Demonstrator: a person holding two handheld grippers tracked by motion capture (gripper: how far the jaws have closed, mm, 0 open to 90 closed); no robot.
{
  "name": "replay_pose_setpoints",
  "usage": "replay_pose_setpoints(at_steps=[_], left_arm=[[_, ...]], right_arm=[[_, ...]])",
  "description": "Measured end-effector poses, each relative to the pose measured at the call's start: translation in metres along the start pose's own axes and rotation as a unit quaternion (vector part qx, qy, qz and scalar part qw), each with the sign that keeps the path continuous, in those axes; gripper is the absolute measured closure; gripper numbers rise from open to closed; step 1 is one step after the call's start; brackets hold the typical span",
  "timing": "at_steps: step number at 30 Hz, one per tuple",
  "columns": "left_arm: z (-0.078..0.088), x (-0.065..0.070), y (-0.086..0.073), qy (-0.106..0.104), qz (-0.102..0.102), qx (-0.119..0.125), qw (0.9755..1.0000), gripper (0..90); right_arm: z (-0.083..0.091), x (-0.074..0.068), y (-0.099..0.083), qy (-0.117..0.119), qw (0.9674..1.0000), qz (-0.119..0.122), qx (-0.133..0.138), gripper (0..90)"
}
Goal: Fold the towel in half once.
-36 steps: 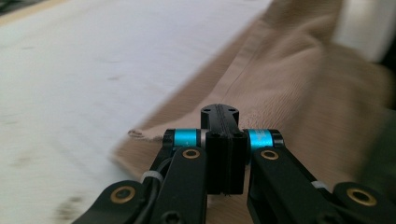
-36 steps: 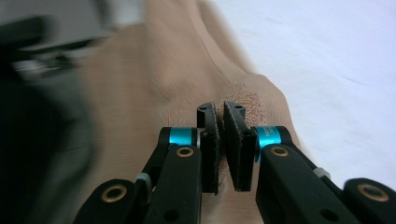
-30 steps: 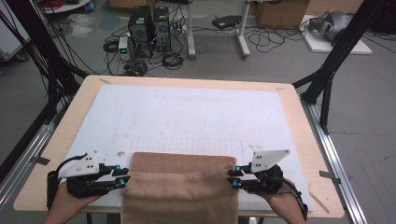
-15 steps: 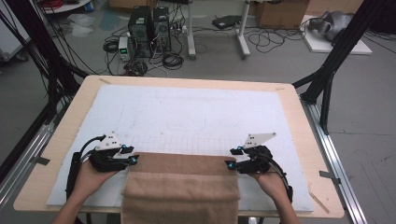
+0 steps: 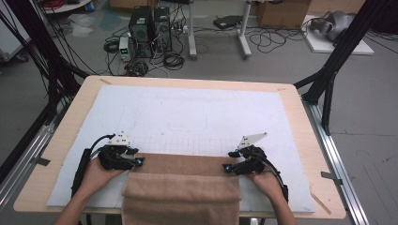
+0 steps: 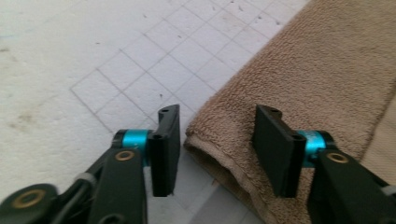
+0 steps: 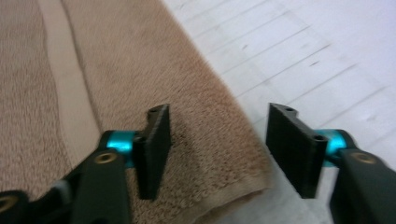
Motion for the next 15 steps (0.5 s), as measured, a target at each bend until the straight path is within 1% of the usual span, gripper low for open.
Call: replay_pose_setpoints(at_steps=[1, 2, 3, 4, 5, 6, 7, 8, 10, 12, 15], left_arm=[[0.000, 0.000, 0.000, -0.002, -0.003, -0.001, 1.0000, 56.1], [0.001, 0.002, 0.000, -0.006, -0.006, 0.000, 1.0000, 59.4], [0.001, 0.003, 0.000, -0.007, -0.010, 0.000, 0.9999, 64.7], [0.001, 0.004, 0.001, -0.008, -0.013, -0.001, 0.9999, 66.7], [0.001, 0.006, 0.001, -0.012, -0.015, -0.001, 0.9998, 71.7], [0.002, 0.007, 0.001, -0.006, -0.024, -0.003, 0.9997, 75.8], [0.003, 0.008, 0.001, 0.003, -0.036, -0.003, 0.9993, 79.1], [0.003, 0.009, 0.002, 0.013, -0.047, -0.004, 0.9988, 82.0], [0.005, 0.009, 0.003, 0.025, -0.053, -0.003, 0.9983, 83.5], [0.009, 0.005, 0.006, 0.032, -0.044, 0.010, 0.9985, 84.0], [0.015, -0.006, 0.015, 0.042, -0.029, 0.026, 0.9984, 84.3]], right_arm=[[0.000, 0.000, 0.000, -0.002, 1.0000, 0.005, 0.002, 45.0], [0.001, -0.001, 0.000, 0.006, 1.0000, 0.002, 0.002, 50.0], [0.001, -0.002, -0.001, 0.012, 0.9999, 0.003, 0.001, 53.7], [0.001, -0.002, -0.001, 0.013, 0.9999, 0.003, 0.000, 58.6], [0.001, -0.003, -0.001, 0.022, 0.9998, 0.005, -0.001, 67.0], [0.001, -0.006, -0.001, 0.035, 0.9994, 0.008, -0.004, 75.2], [0.002, -0.007, 0.000, 0.039, 0.9991, 0.019, -0.003, 80.3], [0.002, -0.009, 0.000, 0.041, 0.9988, 0.026, -0.003, 81.3], [0.002, -0.008, 0.002, 0.040, 0.9989, 0.025, -0.002, 82.2], [0.003, -0.007, 0.005, 0.036, 0.9990, 0.026, 0.001, 82.5], [0.006, -0.003, 0.017, 0.029, 0.9992, 0.024, 0.013, 82.7]])
Point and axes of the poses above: each handheld gripper's, and its own axes: z roughly backward along the jaws, y roughly out of its top, x roughly to its right, the point moved 8 cm from there along -z, roughly forward along the jaws, and after that the axes turned 5 degrees about -z, right-handed, at the moved point
